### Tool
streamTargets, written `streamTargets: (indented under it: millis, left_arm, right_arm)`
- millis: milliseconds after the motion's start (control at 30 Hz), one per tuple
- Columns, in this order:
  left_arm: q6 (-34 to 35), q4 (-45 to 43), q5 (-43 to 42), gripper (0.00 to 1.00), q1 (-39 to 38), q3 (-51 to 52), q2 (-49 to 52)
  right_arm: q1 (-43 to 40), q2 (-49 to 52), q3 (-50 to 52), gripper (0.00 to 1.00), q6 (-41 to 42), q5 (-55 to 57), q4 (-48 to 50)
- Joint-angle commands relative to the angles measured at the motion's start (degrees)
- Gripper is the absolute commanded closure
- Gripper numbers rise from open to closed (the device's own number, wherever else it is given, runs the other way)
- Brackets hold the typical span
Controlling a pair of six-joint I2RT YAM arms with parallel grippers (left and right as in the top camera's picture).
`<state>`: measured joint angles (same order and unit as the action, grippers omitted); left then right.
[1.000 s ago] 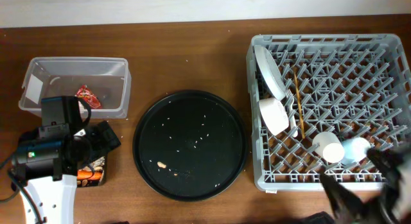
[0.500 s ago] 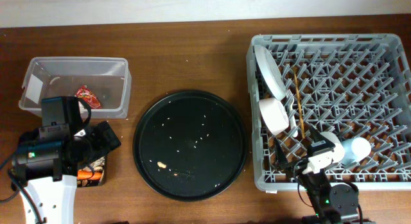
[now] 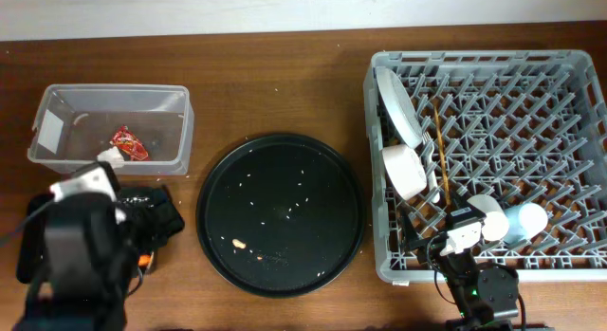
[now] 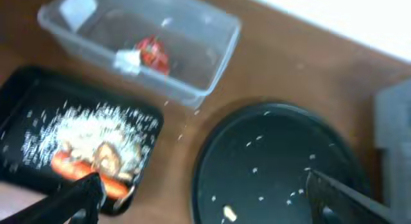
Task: Sort waste into correct bins and load items into the dishwasher rack
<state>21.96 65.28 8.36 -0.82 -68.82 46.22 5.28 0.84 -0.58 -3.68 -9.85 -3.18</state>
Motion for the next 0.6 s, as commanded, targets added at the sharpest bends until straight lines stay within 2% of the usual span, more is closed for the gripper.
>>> streamTargets:
  millis: [0,67,100,233,400,500,567]
  left_arm:
    - [-15.10,-23.02,-8.76,0.00,-2.67,15.13,-13.18]
    - [-19.47,-38.32,-13.92,0.00,-2.69,30.10,-23.71]
    - [-19.45,-43.50,-14.23,0.00,-2.99,36.28,-28.22]
    - [-19.45,-55.58,-14.62,0.00,-3.80,55.65,-44.74]
    - [-19.43,-67.82,-14.78,0.00,-4.46,68.52,-45.92]
    - [-19.45,-61.61,-14.62,0.00,-4.55,68.35,-45.92]
    - [-19.45,-61.31,-14.62,0.00,-4.55,68.32,-45.92]
  right_arm:
    - [-0.44,-0.44,0.26,0.02,-0.39,-0.48,-0.31]
    - [-0.44,-0.44,0.26,0.02,-0.39,-0.48,-0.31]
    - [-0.44,-0.44,0.26,0.02,-0.39,-0.48,-0.31]
    - [-0.44,-0.44,0.26,0.01,-0.39,-0.48,-0.31]
    - [-0.44,-0.44,0.26,0.02,-0.39,-0.48,-0.31]
    - [-0.44,-0.44,0.26,0.02,-0.39,-0.48,-0.31]
    - [-0.44,-0.44,0.26,0.02,-0.39,-0.48,-0.31]
